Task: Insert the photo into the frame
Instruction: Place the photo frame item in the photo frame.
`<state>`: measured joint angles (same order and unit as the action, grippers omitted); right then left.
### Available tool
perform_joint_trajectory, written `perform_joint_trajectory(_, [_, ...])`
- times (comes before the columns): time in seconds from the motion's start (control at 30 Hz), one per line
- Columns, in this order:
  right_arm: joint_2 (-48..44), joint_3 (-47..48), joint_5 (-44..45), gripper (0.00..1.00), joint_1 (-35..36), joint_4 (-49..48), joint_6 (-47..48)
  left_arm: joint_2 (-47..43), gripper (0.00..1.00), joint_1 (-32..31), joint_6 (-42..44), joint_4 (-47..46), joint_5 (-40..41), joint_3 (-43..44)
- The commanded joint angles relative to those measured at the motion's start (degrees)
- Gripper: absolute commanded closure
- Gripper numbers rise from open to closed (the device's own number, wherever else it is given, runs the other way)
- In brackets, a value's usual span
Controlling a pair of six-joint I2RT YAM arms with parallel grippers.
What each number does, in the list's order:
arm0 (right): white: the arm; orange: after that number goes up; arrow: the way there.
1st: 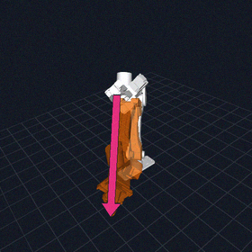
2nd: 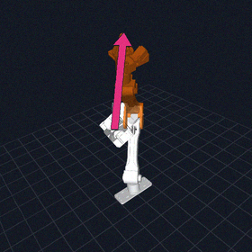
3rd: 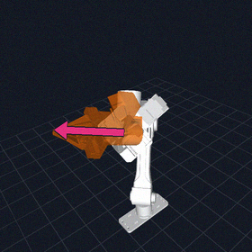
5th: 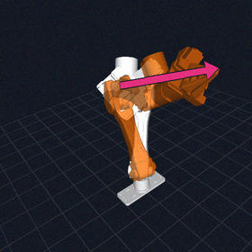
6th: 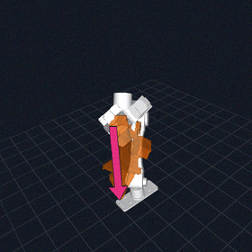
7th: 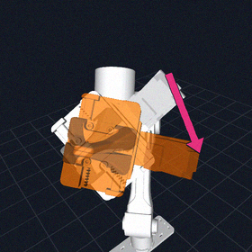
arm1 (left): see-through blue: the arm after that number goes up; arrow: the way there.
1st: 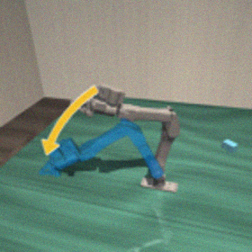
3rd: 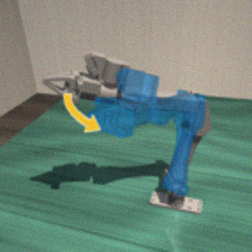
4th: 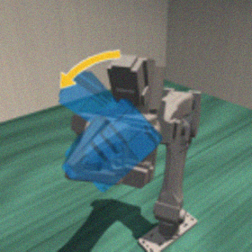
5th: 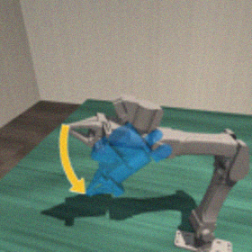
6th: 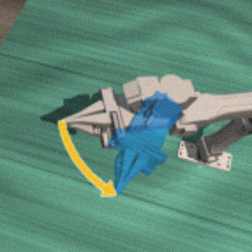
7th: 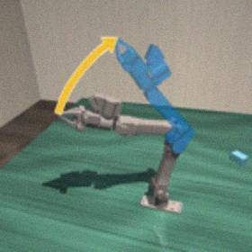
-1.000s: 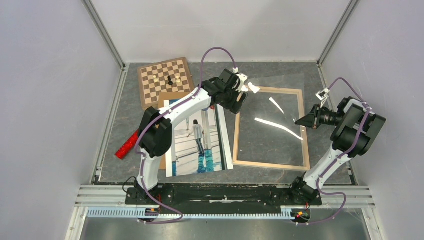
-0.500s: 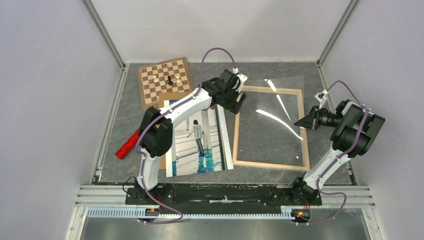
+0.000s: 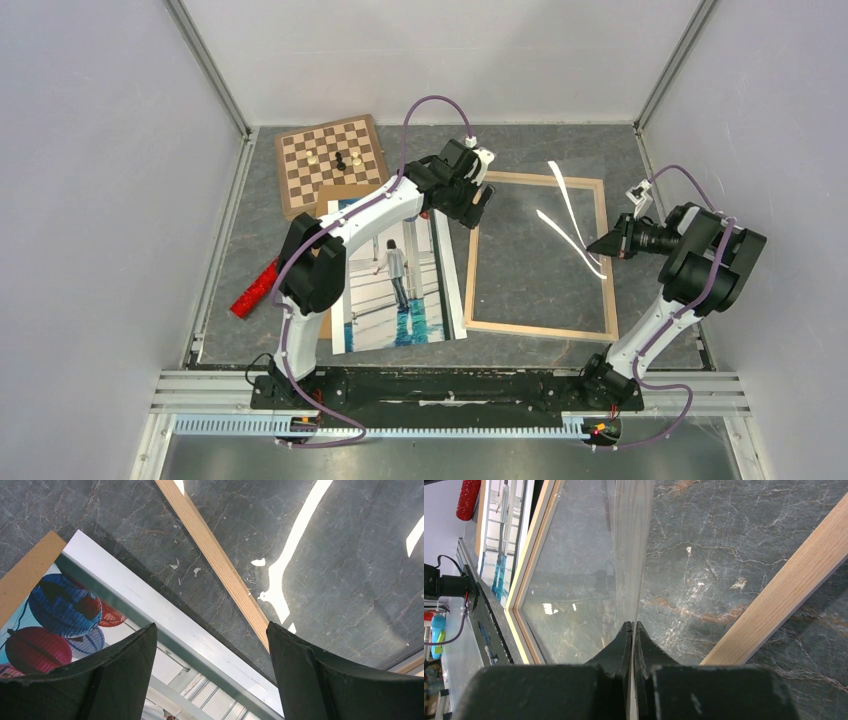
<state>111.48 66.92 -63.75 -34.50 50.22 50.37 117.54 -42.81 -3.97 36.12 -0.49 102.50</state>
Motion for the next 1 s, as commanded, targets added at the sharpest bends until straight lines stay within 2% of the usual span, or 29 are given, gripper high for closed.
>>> perform_joint_trajectory(0.0, [-1.97, -0.69, 1.19, 1.00, 0.34, -6.98, -3.84, 0.75, 0.13, 0.27, 0.28, -0.39, 0.31, 0.52])
perform_joint_trajectory(0.5, [-2.24, -1.60, 4.48, 0.97, 1.10, -12.37, -10.52, 4.05, 0.13, 0.27, -0.43, -0.86, 1.85, 0.86])
perform_joint_trajectory(0.97, [-2.50, -1.21, 9.00, 0.94, 2.64, -13.30, -12.32, 4.20, 0.13, 0.27, 0.28, -1.05, 3.90, 1.39])
